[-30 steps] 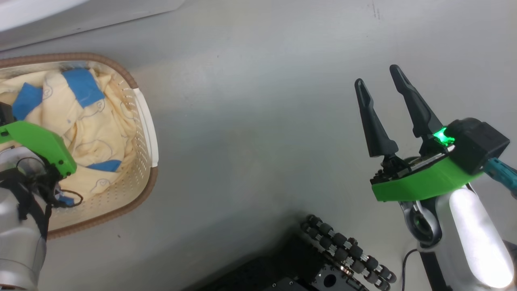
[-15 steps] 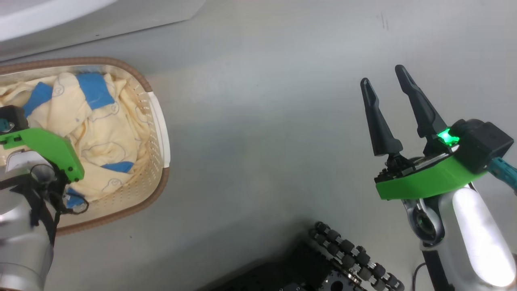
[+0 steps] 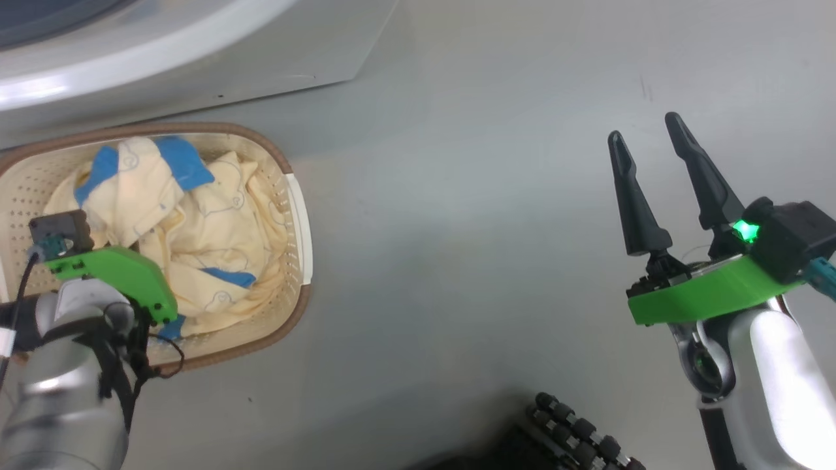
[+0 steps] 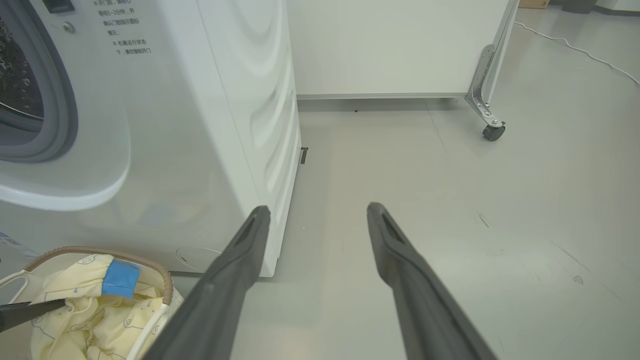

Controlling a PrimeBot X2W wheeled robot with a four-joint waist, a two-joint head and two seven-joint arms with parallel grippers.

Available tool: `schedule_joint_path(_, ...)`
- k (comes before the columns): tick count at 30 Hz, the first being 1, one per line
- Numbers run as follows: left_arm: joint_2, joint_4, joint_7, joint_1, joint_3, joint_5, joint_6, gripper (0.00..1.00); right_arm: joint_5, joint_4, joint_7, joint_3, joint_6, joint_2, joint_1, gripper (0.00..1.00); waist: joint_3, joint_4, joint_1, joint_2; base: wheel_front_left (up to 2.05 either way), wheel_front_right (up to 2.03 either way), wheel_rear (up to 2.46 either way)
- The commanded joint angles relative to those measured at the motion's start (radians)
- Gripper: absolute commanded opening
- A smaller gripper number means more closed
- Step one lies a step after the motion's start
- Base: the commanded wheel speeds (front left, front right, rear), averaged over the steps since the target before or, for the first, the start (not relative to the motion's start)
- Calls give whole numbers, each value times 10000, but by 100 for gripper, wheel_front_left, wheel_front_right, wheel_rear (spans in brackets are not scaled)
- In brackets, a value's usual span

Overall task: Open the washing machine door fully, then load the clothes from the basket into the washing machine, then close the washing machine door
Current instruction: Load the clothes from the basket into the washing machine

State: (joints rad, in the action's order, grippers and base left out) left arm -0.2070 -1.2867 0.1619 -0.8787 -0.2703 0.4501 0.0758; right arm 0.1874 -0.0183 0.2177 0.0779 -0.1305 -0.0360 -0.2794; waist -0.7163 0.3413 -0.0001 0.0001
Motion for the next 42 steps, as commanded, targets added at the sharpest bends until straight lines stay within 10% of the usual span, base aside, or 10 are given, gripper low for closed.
schedule_joint_path(1,-239,131,218,384,134,-14,-85,0,-101,-291,-102,45,-2,-143,398,100,402,-298,1,-1,0,0,0)
schedule_joint_path(42,452,7121,998,6051,726,-1395,-1373,0,-1179,-872,-1796,-1105,-2,-143,3543,100,6391,-2848,1,-1,0,0,0)
